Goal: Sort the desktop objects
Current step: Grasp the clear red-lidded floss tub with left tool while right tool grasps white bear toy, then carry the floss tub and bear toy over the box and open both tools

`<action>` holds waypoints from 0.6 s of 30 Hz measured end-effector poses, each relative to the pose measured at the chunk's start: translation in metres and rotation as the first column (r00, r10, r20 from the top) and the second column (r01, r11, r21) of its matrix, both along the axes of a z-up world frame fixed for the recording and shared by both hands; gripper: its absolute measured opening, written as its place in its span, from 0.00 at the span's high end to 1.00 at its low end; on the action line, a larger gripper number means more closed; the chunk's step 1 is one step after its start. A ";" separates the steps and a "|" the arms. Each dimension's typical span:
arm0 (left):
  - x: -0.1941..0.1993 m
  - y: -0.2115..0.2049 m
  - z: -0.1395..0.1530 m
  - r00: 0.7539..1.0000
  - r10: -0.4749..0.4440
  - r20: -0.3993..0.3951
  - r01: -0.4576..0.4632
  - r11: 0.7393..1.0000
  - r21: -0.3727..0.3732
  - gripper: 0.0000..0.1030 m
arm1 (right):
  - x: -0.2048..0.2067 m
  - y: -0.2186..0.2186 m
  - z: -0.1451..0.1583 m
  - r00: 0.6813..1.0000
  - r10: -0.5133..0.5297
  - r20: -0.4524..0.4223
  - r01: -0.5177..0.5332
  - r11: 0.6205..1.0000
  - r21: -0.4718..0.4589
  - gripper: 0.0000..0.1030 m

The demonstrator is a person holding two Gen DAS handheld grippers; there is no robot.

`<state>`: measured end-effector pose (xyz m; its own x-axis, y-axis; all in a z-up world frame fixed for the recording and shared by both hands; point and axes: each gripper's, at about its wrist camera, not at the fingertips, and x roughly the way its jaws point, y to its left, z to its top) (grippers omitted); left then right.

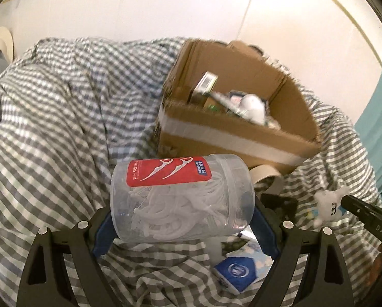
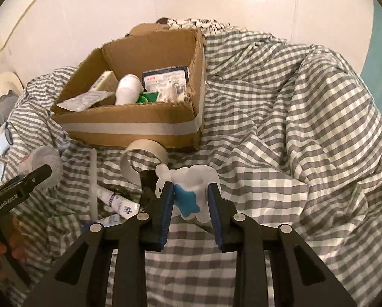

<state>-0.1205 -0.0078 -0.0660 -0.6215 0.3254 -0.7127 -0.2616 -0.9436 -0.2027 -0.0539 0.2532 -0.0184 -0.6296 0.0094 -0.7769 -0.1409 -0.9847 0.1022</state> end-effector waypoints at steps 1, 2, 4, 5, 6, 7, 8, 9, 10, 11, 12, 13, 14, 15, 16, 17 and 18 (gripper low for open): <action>0.001 0.000 0.005 1.000 -0.002 -0.010 0.003 1.000 0.005 0.11 | 0.001 0.000 0.004 1.000 0.005 -0.004 -0.005 1.000 -0.005 0.78; 0.002 0.001 0.011 1.000 -0.005 -0.024 0.006 1.000 0.015 0.11 | 0.002 -0.001 0.009 1.000 0.008 -0.013 -0.008 1.000 -0.013 0.82; 0.003 0.002 0.021 0.999 -0.013 -0.038 0.014 0.999 0.031 0.11 | 0.000 -0.003 0.015 1.000 0.023 -0.008 -0.023 1.000 -0.014 0.97; 0.002 0.002 0.024 0.999 -0.016 -0.042 0.018 0.999 0.036 0.11 | -0.002 -0.005 0.017 1.000 0.026 -0.006 -0.026 1.000 -0.003 0.97; 0.002 0.003 0.026 0.999 -0.020 -0.045 0.022 0.999 0.039 0.11 | -0.003 -0.008 0.018 0.999 0.032 -0.007 -0.032 0.999 0.008 0.97; 0.002 0.004 0.027 0.999 -0.021 -0.045 0.023 0.999 0.041 0.11 | -0.004 -0.009 0.017 0.999 0.037 -0.003 -0.037 0.999 0.014 0.97; 0.001 0.004 0.026 0.999 -0.026 -0.043 0.028 0.999 0.043 0.11 | -0.005 -0.010 0.014 0.999 0.038 0.002 -0.038 0.999 0.009 0.97; 0.001 0.004 0.025 0.999 -0.028 -0.037 0.030 0.999 0.043 0.11 | -0.006 -0.009 0.011 0.999 0.041 0.006 -0.041 0.999 -0.004 0.97; 0.000 0.004 0.022 0.999 -0.028 -0.030 0.030 0.999 0.042 0.11 | -0.006 -0.007 0.005 0.999 0.050 0.018 -0.050 0.998 -0.028 0.97; -0.001 0.005 0.018 0.999 -0.029 -0.017 0.029 0.999 0.039 0.11 | -0.007 -0.007 0.001 0.998 0.053 0.028 -0.052 0.998 -0.039 0.97; -0.002 0.006 0.014 1.000 -0.029 -0.006 0.029 0.999 0.037 0.11 | -0.007 -0.007 -0.005 0.998 0.047 0.044 -0.046 0.998 -0.034 0.91; -0.003 0.006 0.010 1.000 -0.028 0.005 0.028 0.999 0.035 0.11 | -0.009 -0.008 -0.011 0.997 0.038 0.062 -0.038 0.999 -0.011 0.72; -0.003 0.007 0.005 0.999 -0.027 0.018 0.026 0.999 0.033 0.11 | -0.009 -0.008 -0.016 0.997 0.009 0.071 -0.011 1.000 0.029 0.59; -0.004 0.007 0.002 0.999 -0.027 0.031 0.026 0.999 0.032 0.11 | -0.009 -0.007 -0.019 0.997 -0.014 0.072 0.011 0.999 0.051 0.34; -0.004 0.008 -0.001 0.999 -0.028 0.037 0.027 0.999 0.031 0.11 | -0.009 -0.007 -0.022 0.997 -0.033 0.073 0.029 0.998 0.060 0.21; -0.004 0.009 -0.004 0.999 -0.030 0.043 0.028 0.999 0.026 0.11 | -0.009 -0.006 -0.024 0.996 -0.042 0.074 0.037 0.998 0.060 0.20; -0.004 0.010 -0.006 0.999 -0.031 0.045 0.030 0.999 0.021 0.11 | -0.010 -0.006 -0.028 0.994 -0.059 0.087 0.052 0.996 0.074 0.19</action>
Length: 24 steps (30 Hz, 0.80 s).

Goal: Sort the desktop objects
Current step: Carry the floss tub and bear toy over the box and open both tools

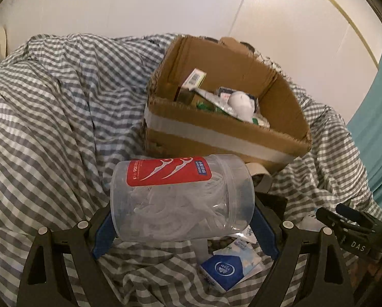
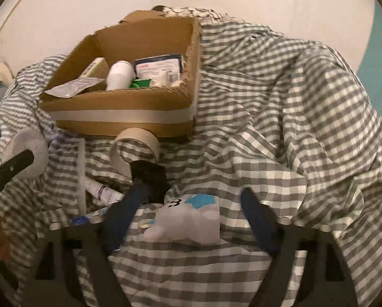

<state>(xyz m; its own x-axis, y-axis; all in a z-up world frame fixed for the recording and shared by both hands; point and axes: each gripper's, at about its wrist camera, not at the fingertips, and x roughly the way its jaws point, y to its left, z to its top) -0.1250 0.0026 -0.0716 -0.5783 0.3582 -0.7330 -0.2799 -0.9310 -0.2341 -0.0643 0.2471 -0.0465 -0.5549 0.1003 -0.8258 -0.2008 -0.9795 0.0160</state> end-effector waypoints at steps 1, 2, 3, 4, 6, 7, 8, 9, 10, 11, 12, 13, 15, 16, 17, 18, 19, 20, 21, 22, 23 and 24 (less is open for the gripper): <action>0.000 0.001 -0.002 1.000 -0.001 0.001 0.001 1.000 -0.005 0.11 | -0.001 0.000 -0.004 1.000 -0.003 0.014 0.003 1.000 0.014 0.16; 0.000 0.002 -0.003 1.000 -0.002 0.003 0.002 1.000 -0.008 0.11 | -0.003 -0.001 -0.008 1.000 -0.005 0.029 0.004 1.000 0.029 0.15; 0.000 0.002 -0.005 1.000 -0.003 0.007 0.003 1.000 -0.009 0.11 | -0.005 -0.001 -0.014 0.999 -0.006 0.045 0.004 0.999 0.038 0.15; 0.000 0.003 -0.006 1.000 -0.006 0.012 0.006 1.000 -0.011 0.11 | -0.007 0.000 -0.021 0.998 -0.005 0.067 0.002 0.999 0.036 0.15; 0.000 0.004 -0.008 1.000 -0.010 0.015 0.010 1.000 -0.015 0.11 | -0.009 0.004 -0.035 0.994 -0.007 0.111 0.005 1.000 0.019 0.15; 0.001 0.005 -0.009 1.000 -0.013 0.016 0.013 1.000 -0.018 0.11 | -0.009 0.006 -0.042 0.992 -0.002 0.128 0.003 1.000 -0.008 0.16; 0.001 0.006 -0.009 1.000 -0.016 0.014 0.017 1.000 -0.021 0.11 | -0.008 0.008 -0.043 0.993 0.003 0.120 0.001 0.999 -0.033 0.19; 0.002 0.006 -0.008 1.000 -0.019 0.010 0.019 1.000 -0.022 0.11 | -0.006 0.008 -0.043 0.994 0.008 0.112 -0.003 0.999 -0.038 0.35; 0.002 0.006 -0.007 1.000 -0.019 0.007 0.019 1.000 -0.021 0.11 | -0.005 0.008 -0.040 0.994 0.009 0.105 -0.006 1.000 -0.031 0.37; 0.002 0.006 -0.004 1.000 -0.019 0.001 0.019 1.000 -0.020 0.11 | -0.004 0.008 -0.038 0.995 0.015 0.097 -0.012 0.999 -0.033 0.37; 0.002 0.006 -0.001 1.000 -0.022 -0.006 0.022 1.000 -0.016 0.11 | -0.003 0.008 -0.035 0.996 0.020 0.090 -0.016 0.999 -0.036 0.37; 0.002 0.006 0.001 1.000 -0.022 -0.010 0.022 1.000 -0.014 0.11 | -0.001 0.008 -0.031 0.997 0.022 0.078 -0.019 0.999 -0.040 0.37; 0.003 0.005 0.011 0.999 -0.029 -0.030 0.029 1.000 -0.003 0.11 | 0.003 0.007 -0.015 0.999 0.031 0.036 -0.028 0.997 -0.067 0.37; 0.002 0.005 0.020 0.998 -0.034 -0.048 0.034 0.999 0.011 0.11 | 0.004 0.006 -0.005 0.999 0.037 0.008 -0.036 0.996 -0.078 0.37; 0.000 0.006 0.027 0.997 -0.038 -0.060 0.039 0.999 0.021 0.11 | 0.004 0.006 0.008 0.999 0.046 -0.025 -0.048 0.995 -0.087 0.37; -0.003 0.007 0.035 0.996 -0.044 -0.073 0.047 0.998 0.033 0.11 | 0.002 0.005 0.021 0.997 0.056 -0.057 -0.061 0.994 -0.091 0.37; -0.008 0.008 0.046 0.994 -0.054 -0.092 0.058 0.997 0.046 0.11 | -0.003 0.005 0.034 0.994 0.066 -0.082 -0.073 0.993 -0.097 0.37; -0.012 0.010 0.053 0.993 -0.058 -0.106 0.064 0.996 0.054 0.11 | -0.010 0.006 0.048 0.991 0.076 -0.109 -0.088 0.991 -0.106 0.37; -0.020 0.013 0.064 0.989 -0.065 -0.131 0.073 0.995 0.063 0.12 | -0.016 0.005 0.058 0.987 0.086 -0.135 -0.101 0.989 -0.107 0.37; -0.027 0.019 0.074 0.985 -0.077 -0.153 0.087 0.994 0.063 0.12 | -0.025 0.004 0.071 0.982 0.099 -0.162 -0.116 0.989 -0.094 0.37; -0.035 0.023 0.081 0.981 -0.089 -0.170 0.100 0.993 0.057 0.12 | -0.034 0.003 0.081 0.978 0.110 -0.177 -0.124 0.990 -0.073 0.37; -0.044 0.029 0.088 0.978 -0.097 -0.185 0.108 0.993 0.048 0.12 | -0.048 0.001 0.094 0.972 0.126 -0.200 -0.139 0.989 -0.051 0.37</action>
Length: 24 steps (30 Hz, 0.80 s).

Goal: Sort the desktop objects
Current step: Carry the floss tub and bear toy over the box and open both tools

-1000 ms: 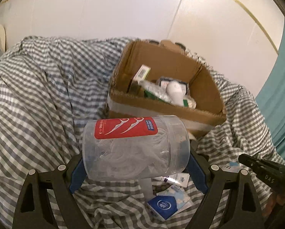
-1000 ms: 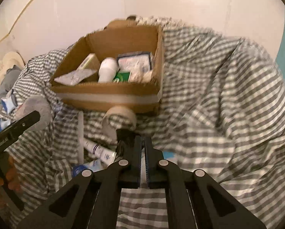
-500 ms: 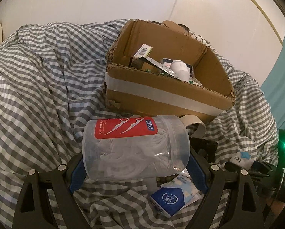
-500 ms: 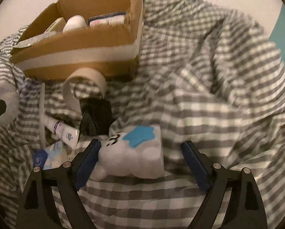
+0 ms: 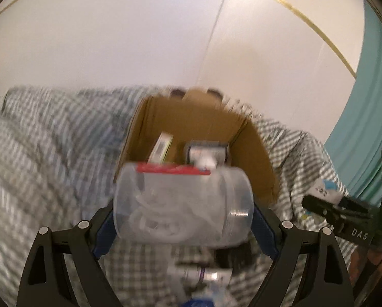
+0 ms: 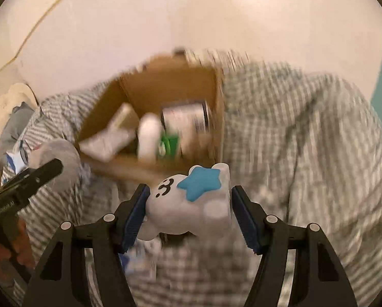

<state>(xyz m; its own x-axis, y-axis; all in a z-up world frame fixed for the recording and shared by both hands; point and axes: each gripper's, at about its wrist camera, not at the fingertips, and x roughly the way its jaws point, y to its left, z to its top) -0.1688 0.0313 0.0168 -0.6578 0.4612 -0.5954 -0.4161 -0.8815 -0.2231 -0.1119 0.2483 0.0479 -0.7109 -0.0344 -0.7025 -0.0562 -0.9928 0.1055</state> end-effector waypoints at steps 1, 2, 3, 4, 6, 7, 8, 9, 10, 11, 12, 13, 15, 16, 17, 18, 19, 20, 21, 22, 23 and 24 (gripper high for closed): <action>-0.008 0.004 0.005 1.000 -0.004 -0.016 0.004 1.000 -0.002 0.13 | -0.010 -0.001 0.007 1.000 0.013 -0.015 -0.013 1.000 -0.003 0.37; -0.020 0.012 0.011 0.999 -0.012 -0.038 0.012 1.000 -0.009 0.13 | -0.023 -0.001 0.014 0.999 0.027 -0.029 -0.028 0.999 -0.020 0.37; -0.029 0.017 0.013 0.999 -0.020 -0.050 0.019 1.000 -0.019 0.13 | -0.034 -0.002 0.018 0.999 0.031 -0.032 -0.032 0.999 -0.033 0.37; -0.042 0.025 0.014 0.998 -0.022 -0.060 0.020 0.999 -0.028 0.13 | -0.048 -0.002 0.020 0.999 0.034 -0.031 -0.035 0.998 -0.045 0.37; -0.064 0.034 0.009 0.999 -0.029 -0.038 0.028 0.999 -0.033 0.13 | -0.076 0.000 0.021 0.999 0.028 -0.027 -0.029 0.999 -0.046 0.37; -0.073 0.038 0.006 0.999 -0.031 -0.019 0.030 0.999 -0.035 0.13 | -0.084 0.000 0.019 0.999 0.026 -0.022 -0.027 0.998 -0.049 0.37; -0.087 0.043 0.002 1.000 -0.026 -0.002 0.026 0.999 -0.036 0.13 | -0.096 -0.001 0.017 0.999 0.027 -0.018 -0.028 0.998 -0.060 0.37; -0.096 0.047 -0.001 1.000 -0.023 0.006 0.023 0.999 -0.039 0.13 | -0.106 -0.001 0.013 0.999 0.028 -0.015 -0.029 0.997 -0.071 0.37; -0.103 0.050 -0.004 1.000 -0.023 0.009 0.023 0.999 -0.044 0.13 | -0.114 -0.001 0.010 1.000 0.029 -0.013 -0.030 0.996 -0.079 0.37; -0.111 0.055 -0.007 0.999 -0.029 0.013 0.030 0.998 -0.052 0.13 | -0.121 0.000 0.007 1.000 0.029 -0.012 -0.030 0.996 -0.085 0.37; -0.118 0.060 -0.010 0.999 -0.036 0.022 0.038 0.997 -0.068 0.12 | -0.128 0.000 0.003 1.000 0.028 -0.009 -0.028 0.995 -0.095 0.36; -0.123 0.064 -0.012 0.999 -0.035 0.030 0.037 0.996 -0.085 0.12 | -0.134 0.001 0.001 1.000 0.023 -0.007 -0.023 0.994 -0.105 0.29; -0.129 0.071 -0.012 0.999 -0.022 0.036 0.026 0.993 -0.115 0.10 | -0.140 0.005 0.000 1.000 -0.010 -0.017 0.008 0.993 -0.114 0.11; -0.130 0.072 -0.010 1.000 -0.013 0.022 0.016 0.993 -0.117 0.08 | -0.140 0.007 0.002 0.999 -0.018 -0.030 0.015 0.992 -0.125 0.09; -0.128 0.072 -0.005 1.000 0.003 -0.005 -0.003 0.993 -0.117 0.01 | -0.140 0.010 0.004 0.999 -0.023 -0.039 0.017 0.990 -0.139 0.09; -0.127 0.072 0.000 1.000 0.013 -0.026 -0.016 0.993 -0.119 0.00 | -0.139 0.013 0.006 0.999 -0.025 -0.043 0.019 0.989 -0.146 0.09; -0.124 0.071 0.005 0.998 0.026 -0.052 -0.032 0.992 -0.119 0.00 | -0.135 0.016 0.009 0.998 -0.029 -0.052 0.020 0.988 -0.154 0.09; -0.120 0.069 0.013 0.997 0.033 -0.069 -0.041 0.992 -0.120 0.00 | -0.130 0.019 0.011 0.998 -0.029 -0.063 0.019 0.987 -0.159 0.09; -0.117 0.068 0.018 0.997 0.034 -0.073 -0.043 0.992 -0.122 0.00 | -0.121 0.021 0.015 0.997 -0.025 -0.072 0.014 0.987 -0.159 0.09; -0.112 0.065 0.023 0.997 0.033 -0.072 -0.042 0.991 -0.123 0.00 | -0.115 0.023 0.018 0.997 -0.023 -0.076 0.012 0.988 -0.153 0.09; -0.106 0.061 0.028 0.997 0.033 -0.071 -0.041 0.992 -0.121 0.00 | -0.103 0.024 0.020 0.996 -0.022 -0.083 0.010 0.990 -0.142 0.09; -0.098 0.055 0.033 0.997 0.033 -0.067 -0.041 0.992 -0.121 0.00 | -0.093 0.024 0.023 0.996 -0.018 -0.091 0.006 0.991 -0.134 0.09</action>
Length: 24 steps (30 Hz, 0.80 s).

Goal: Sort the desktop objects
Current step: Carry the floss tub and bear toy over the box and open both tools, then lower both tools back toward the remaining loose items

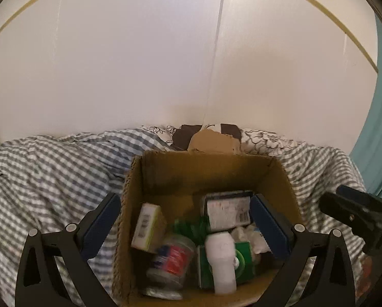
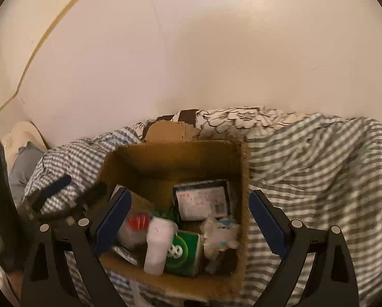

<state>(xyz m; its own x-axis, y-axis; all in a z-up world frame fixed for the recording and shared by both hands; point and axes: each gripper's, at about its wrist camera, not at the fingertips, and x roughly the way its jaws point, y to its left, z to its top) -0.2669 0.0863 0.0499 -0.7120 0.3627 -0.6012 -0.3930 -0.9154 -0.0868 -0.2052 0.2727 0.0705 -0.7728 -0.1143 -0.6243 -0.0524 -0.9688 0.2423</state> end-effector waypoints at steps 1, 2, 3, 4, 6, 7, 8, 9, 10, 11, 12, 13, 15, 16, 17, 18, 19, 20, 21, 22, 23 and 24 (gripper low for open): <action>0.006 -0.005 0.003 1.000 0.001 0.000 -0.001 1.000 0.002 0.00 | 0.013 0.001 0.002 1.000 0.007 -0.008 -0.007 1.000 0.009 0.09; 0.017 -0.013 0.006 1.000 0.005 0.001 -0.005 1.000 0.003 0.00 | 0.025 0.003 0.003 1.000 0.009 -0.013 -0.008 1.000 0.018 0.09; 0.025 -0.020 0.007 1.000 0.004 0.005 -0.004 1.000 -0.001 0.00 | 0.039 0.004 0.003 1.000 0.009 -0.015 -0.009 1.000 0.028 0.09; 0.034 -0.024 0.006 1.000 0.001 0.008 -0.001 1.000 -0.002 0.00 | 0.053 0.004 0.001 1.000 0.015 -0.013 -0.014 0.999 0.038 0.09; 0.060 -0.035 0.001 1.000 -0.008 0.018 0.008 1.000 -0.003 0.00 | 0.077 0.006 -0.005 1.000 0.022 -0.005 -0.022 0.998 0.058 0.09; 0.071 -0.040 -0.003 1.000 -0.008 0.022 0.008 1.000 -0.006 0.00 | 0.089 0.005 -0.009 1.000 0.024 0.001 -0.024 0.997 0.070 0.09; 0.085 -0.045 -0.010 1.000 0.000 0.029 0.001 1.000 -0.014 0.00 | 0.099 0.004 -0.014 1.000 0.025 0.007 -0.026 0.997 0.077 0.09; 0.095 -0.049 -0.018 0.999 0.009 0.039 -0.008 1.000 -0.017 0.00 | 0.111 0.001 -0.023 0.999 0.028 0.015 -0.029 0.996 0.079 0.09; 0.106 -0.052 -0.029 0.998 0.015 0.061 -0.014 1.000 -0.020 0.00 | 0.118 0.000 -0.029 0.999 0.028 0.020 -0.029 0.997 0.072 0.09; 0.115 -0.054 -0.039 0.996 0.014 0.083 -0.012 1.000 -0.022 0.00 | 0.125 -0.001 -0.036 0.999 0.027 0.024 -0.029 0.998 0.058 0.09; 0.123 -0.056 -0.052 0.994 0.013 0.109 -0.010 1.000 -0.025 0.00 | 0.132 -0.005 -0.047 0.999 0.028 0.031 -0.029 0.999 0.032 0.09; 0.129 -0.057 -0.062 0.992 0.015 0.123 -0.011 1.000 -0.029 0.00 | 0.136 -0.007 -0.054 0.999 0.029 0.036 -0.030 0.999 0.017 0.09; 0.147 -0.060 -0.091 0.986 0.024 0.164 -0.018 0.999 -0.037 0.00 | 0.142 -0.013 -0.070 0.998 0.041 0.055 -0.041 0.999 -0.007 0.09; 0.155 -0.060 -0.108 0.980 0.023 0.200 -0.015 0.999 -0.038 0.00 | 0.142 -0.018 -0.079 0.996 0.058 0.069 -0.058 0.998 -0.006 0.09; 0.162 -0.061 -0.118 0.974 0.021 0.225 -0.012 0.999 -0.039 0.00 | 0.140 -0.022 -0.085 0.994 0.072 0.082 -0.073 0.997 0.008 0.09; 0.166 -0.059 -0.133 0.964 0.016 0.266 -0.005 0.999 -0.042 0.00 | 0.138 -0.027 -0.091 0.992 0.081 0.094 -0.084 0.996 0.037 0.09; 0.168 -0.057 -0.143 0.952 0.015 0.305 0.000 0.999 -0.047 0.00 | 0.136 -0.032 -0.097 0.991 0.085 0.104 -0.093 0.993 0.066 0.09; 0.170 -0.053 -0.153 0.938 0.014 0.347 0.006 0.998 -0.056 0.00 | 0.135 -0.034 -0.101 0.990 0.090 0.111 -0.099 0.992 0.077 0.09; 0.171 -0.049 -0.162 0.923 0.004 0.384 0.018 0.998 -0.053 0.00 | 0.135 -0.035 -0.105 0.989 0.097 0.114 -0.105 0.992 0.073 0.09; 0.170 -0.044 -0.168 0.911 -0.015 0.411 0.035 0.999 -0.041 0.00 | 0.135 -0.035 -0.108 0.988 0.103 0.116 -0.110 0.992 0.060 0.09; 0.171 -0.040 -0.172 0.905 -0.025 0.425 0.043 0.999 -0.033 0.00 | 0.135 -0.035 -0.111 0.987 0.109 0.118 -0.115 0.992 0.049 0.09; 0.171 -0.036 -0.175 0.901 -0.030 0.433 0.046 0.999 -0.025 0.00 | 0.135 -0.034 -0.113 0.986 0.114 0.122 -0.119 0.992 0.042 0.10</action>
<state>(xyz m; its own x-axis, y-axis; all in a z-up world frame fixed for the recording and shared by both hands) -0.0960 0.0498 -0.1249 -0.3657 0.3582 -0.8590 -0.3588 -0.9059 -0.2250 -0.0704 0.2385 -0.0423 -0.6755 -0.1663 -0.7183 0.0357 -0.9805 0.1934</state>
